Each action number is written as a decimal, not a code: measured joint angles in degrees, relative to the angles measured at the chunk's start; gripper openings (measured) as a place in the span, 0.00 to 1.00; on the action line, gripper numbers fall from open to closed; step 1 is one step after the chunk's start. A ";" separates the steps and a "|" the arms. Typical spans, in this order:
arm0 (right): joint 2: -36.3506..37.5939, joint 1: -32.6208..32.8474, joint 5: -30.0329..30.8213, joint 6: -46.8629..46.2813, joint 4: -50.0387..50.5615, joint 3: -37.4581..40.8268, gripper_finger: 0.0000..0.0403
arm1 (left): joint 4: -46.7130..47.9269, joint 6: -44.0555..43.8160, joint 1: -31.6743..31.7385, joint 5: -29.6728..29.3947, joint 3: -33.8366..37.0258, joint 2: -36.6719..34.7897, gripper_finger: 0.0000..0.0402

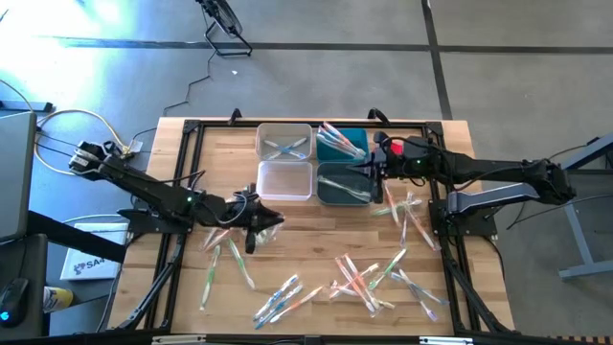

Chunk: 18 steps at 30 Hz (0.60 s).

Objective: Pick & Place Toothbrushes
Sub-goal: Put the purple toothbrush into the transparent bin

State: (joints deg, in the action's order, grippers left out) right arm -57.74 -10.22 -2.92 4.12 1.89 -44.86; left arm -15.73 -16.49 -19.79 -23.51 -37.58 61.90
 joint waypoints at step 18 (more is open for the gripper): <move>-0.02 0.00 0.00 0.02 4.23 0.00 0.00 | 19.02 4.48 21.40 10.34 -10.96 0.03 0.08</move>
State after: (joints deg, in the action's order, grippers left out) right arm -57.76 -10.22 -2.92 4.14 6.12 -44.86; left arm 3.28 -12.01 1.60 -13.17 -48.53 61.93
